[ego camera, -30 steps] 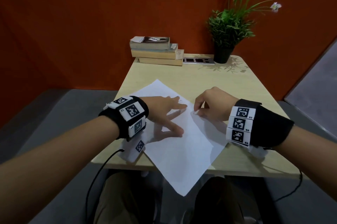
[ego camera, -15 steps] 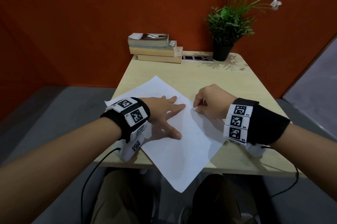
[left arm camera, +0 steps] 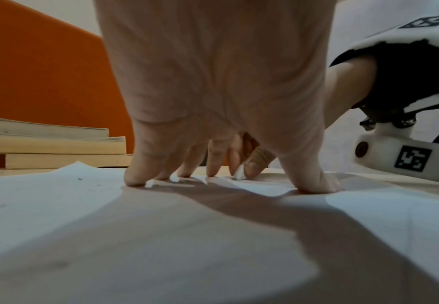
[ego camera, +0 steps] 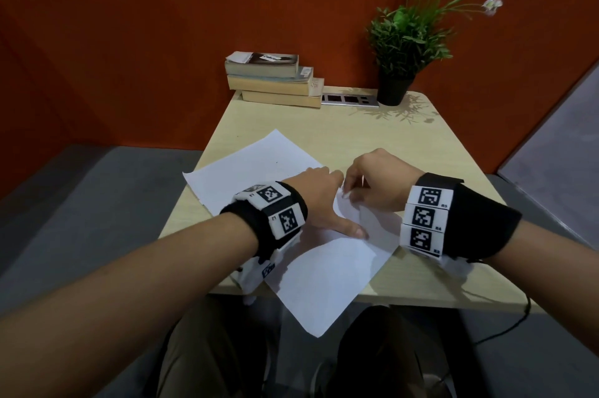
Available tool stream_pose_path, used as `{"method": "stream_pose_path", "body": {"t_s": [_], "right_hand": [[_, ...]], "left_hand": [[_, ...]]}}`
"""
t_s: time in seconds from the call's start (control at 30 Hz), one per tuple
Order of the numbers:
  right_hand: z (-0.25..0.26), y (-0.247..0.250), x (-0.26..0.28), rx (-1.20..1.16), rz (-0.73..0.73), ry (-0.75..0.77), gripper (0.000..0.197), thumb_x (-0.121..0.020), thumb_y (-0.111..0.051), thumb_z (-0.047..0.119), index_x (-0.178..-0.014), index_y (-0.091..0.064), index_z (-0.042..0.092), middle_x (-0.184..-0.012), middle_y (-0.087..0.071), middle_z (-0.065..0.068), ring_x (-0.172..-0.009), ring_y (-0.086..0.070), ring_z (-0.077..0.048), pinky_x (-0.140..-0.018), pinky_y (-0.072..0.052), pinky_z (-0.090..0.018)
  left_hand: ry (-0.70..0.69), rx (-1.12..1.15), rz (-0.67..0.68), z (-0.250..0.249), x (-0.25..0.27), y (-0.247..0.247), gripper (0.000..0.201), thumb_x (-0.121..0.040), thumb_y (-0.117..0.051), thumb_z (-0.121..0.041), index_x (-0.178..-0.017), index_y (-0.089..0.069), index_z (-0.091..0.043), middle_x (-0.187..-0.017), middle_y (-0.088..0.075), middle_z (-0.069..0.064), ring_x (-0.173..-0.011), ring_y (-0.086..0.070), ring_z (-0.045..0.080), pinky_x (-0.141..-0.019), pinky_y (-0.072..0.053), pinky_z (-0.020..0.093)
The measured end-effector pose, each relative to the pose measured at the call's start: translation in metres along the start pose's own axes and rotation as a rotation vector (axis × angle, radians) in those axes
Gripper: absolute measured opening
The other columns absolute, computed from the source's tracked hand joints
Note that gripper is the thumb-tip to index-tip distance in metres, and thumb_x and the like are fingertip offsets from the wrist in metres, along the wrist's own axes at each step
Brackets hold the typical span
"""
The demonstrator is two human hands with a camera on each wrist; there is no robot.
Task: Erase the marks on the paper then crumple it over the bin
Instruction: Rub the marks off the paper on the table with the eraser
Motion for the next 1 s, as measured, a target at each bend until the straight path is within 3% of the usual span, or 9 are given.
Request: {"method": "stream_pose_path", "body": {"t_s": [0.07, 0.13, 0.27, 0.47, 0.67, 0.83, 1.0], "right_hand": [[0.001, 0.001, -0.005, 0.021, -0.015, -0.008, 0.016, -0.083, -0.071, 0.013, -0.096, -0.078, 0.020, -0.092, -0.071, 0.002, -0.085, -0.066, -0.018, -0.071, -0.048, -0.025], [0.002, 0.003, -0.008, 0.024, -0.028, -0.009, 0.015, -0.083, -0.071, 0.013, -0.096, -0.078, 0.018, -0.092, -0.072, 0.000, -0.084, -0.066, -0.019, -0.072, -0.049, -0.026], [0.004, 0.002, 0.000, 0.024, -0.013, 0.037, 0.013, -0.082, -0.071, 0.012, -0.091, -0.079, 0.017, -0.089, -0.074, 0.001, -0.082, -0.067, -0.016, -0.074, -0.054, -0.027], [-0.006, -0.009, 0.038, 0.042, 0.058, 0.089, 0.012, -0.079, -0.071, 0.016, -0.087, -0.078, 0.022, -0.087, -0.070, 0.010, -0.080, -0.062, -0.009, -0.074, -0.053, -0.025], [-0.005, -0.002, 0.023, 0.042, 0.042, 0.080, 0.009, -0.080, -0.074, 0.020, -0.088, -0.078, 0.024, -0.086, -0.069, 0.012, -0.076, -0.061, -0.005, -0.068, -0.047, -0.018], [0.000, 0.001, 0.000, 0.040, -0.031, 0.042, 0.013, -0.082, -0.070, 0.014, -0.091, -0.079, 0.020, -0.088, -0.072, 0.004, -0.082, -0.067, -0.016, -0.073, -0.054, -0.026], [-0.007, -0.007, 0.029, 0.052, 0.012, 0.078, 0.013, -0.081, -0.070, 0.014, -0.089, -0.078, 0.021, -0.089, -0.070, 0.009, -0.083, -0.064, -0.011, -0.075, -0.055, -0.026]], "left_hand": [[-0.001, -0.004, 0.046, 0.002, -0.001, -0.002, 0.100, -0.068, -0.067, -0.081, -0.146, -0.038, -0.025, -0.147, -0.042, 0.013, -0.134, -0.041, 0.032, -0.098, -0.044, 0.041], [0.015, -0.005, 0.075, 0.004, -0.001, -0.004, 0.105, -0.070, -0.066, -0.081, -0.153, -0.030, -0.029, -0.159, -0.028, 0.014, -0.146, -0.026, 0.035, -0.109, -0.036, 0.046], [0.025, -0.057, 0.075, 0.004, 0.000, -0.005, 0.112, -0.068, -0.062, -0.086, -0.154, -0.029, -0.022, -0.162, -0.022, 0.009, -0.146, -0.025, 0.030, -0.108, -0.036, 0.045], [0.054, -0.108, 0.107, 0.005, -0.003, -0.007, 0.127, -0.068, -0.057, -0.089, -0.161, -0.007, -0.017, -0.169, 0.000, 0.006, -0.153, -0.010, 0.029, -0.117, -0.028, 0.045], [0.038, -0.143, 0.111, 0.005, -0.003, -0.008, 0.129, -0.067, -0.055, -0.090, -0.161, -0.004, -0.017, -0.168, -0.001, 0.006, -0.152, -0.011, 0.030, -0.117, -0.029, 0.046], [0.030, -0.136, 0.107, 0.007, -0.004, -0.009, 0.125, -0.066, -0.055, -0.092, -0.159, -0.013, -0.019, -0.168, -0.006, 0.007, -0.151, -0.015, 0.032, -0.114, -0.031, 0.047], [0.050, -0.132, 0.128, 0.006, -0.003, -0.009, 0.130, -0.067, -0.055, -0.090, -0.161, -0.001, -0.018, -0.169, 0.004, 0.004, -0.154, -0.004, 0.030, -0.119, -0.025, 0.047]]}}
Point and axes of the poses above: each hand's wrist, its own x-axis away from the middle knuckle, its own y-axis out of the back of the hand, z = x × y, the point moved 4 cm from there along -x, towards the middle knuckle
